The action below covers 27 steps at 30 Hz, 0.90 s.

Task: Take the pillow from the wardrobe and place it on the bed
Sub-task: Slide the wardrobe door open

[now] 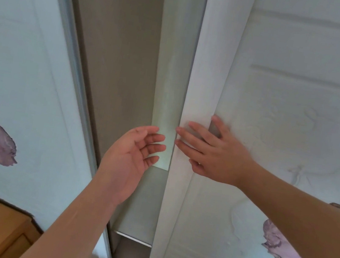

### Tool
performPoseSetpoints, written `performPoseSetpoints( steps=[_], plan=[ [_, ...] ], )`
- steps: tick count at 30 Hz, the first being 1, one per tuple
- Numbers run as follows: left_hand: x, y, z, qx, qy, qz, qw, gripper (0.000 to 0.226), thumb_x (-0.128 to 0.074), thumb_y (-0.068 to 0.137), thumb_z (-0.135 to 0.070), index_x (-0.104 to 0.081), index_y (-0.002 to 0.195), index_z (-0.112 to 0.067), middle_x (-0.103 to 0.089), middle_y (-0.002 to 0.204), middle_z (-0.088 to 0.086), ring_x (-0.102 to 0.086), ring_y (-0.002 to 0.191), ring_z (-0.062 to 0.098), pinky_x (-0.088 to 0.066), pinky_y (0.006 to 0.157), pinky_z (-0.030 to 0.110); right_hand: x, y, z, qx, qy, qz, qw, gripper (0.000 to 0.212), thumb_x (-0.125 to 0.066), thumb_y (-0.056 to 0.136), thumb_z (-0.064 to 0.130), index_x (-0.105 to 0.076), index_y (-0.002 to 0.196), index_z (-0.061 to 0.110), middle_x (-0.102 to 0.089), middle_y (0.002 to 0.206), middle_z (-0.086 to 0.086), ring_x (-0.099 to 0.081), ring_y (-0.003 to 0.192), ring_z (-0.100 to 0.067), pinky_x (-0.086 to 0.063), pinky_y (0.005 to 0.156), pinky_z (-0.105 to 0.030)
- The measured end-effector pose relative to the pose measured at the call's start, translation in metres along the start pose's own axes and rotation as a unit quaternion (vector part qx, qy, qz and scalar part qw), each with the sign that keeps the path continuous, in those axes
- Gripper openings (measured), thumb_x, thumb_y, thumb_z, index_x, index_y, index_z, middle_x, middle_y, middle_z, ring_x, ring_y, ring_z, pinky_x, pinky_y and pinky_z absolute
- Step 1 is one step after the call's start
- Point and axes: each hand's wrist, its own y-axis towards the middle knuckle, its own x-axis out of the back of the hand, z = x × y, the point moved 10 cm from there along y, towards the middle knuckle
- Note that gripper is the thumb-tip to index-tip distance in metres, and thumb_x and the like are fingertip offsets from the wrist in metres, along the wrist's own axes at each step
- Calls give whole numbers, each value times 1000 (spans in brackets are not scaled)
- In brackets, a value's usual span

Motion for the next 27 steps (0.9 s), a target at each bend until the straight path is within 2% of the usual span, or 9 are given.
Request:
performPoseSetpoints(
  steps=[5,15,22,27],
  plan=[
    [-34,2,22,13,-3,12,1000,24,-56,78,-30,-72,91,-18,-74,88,2,-68,79,16,-49,65,27,7,-37,-17,-4,1,4,1000,50,-43,93,36,-45,140,18,-35,155,-5,-27,141,-31,-16,110,-62],
    [-90,0,61,41,-3,28,999,25,-49,92,-26,-72,96,-17,-73,94,4,-68,83,17,-51,66,27,20,-103,-46,-15,-10,28,999,52,-45,92,37,-44,141,21,-38,154,-2,-33,138,-30,-18,108,-63],
    [-122,-2,78,55,3,49,997,25,-48,93,-26,-72,97,-18,-73,94,4,-68,83,17,-51,67,28,24,-139,-58,-43,-3,48,998,55,-48,88,35,-44,141,22,-35,155,0,-29,141,-29,-11,109,-65],
    [-138,-5,85,58,4,60,997,26,-48,92,-26,-72,97,-18,-73,95,3,-68,84,17,-51,68,28,23,-162,-66,-52,-12,74,996,55,-45,92,37,-39,144,22,-31,157,-1,-25,142,-30,-6,111,-65]
  ],
)
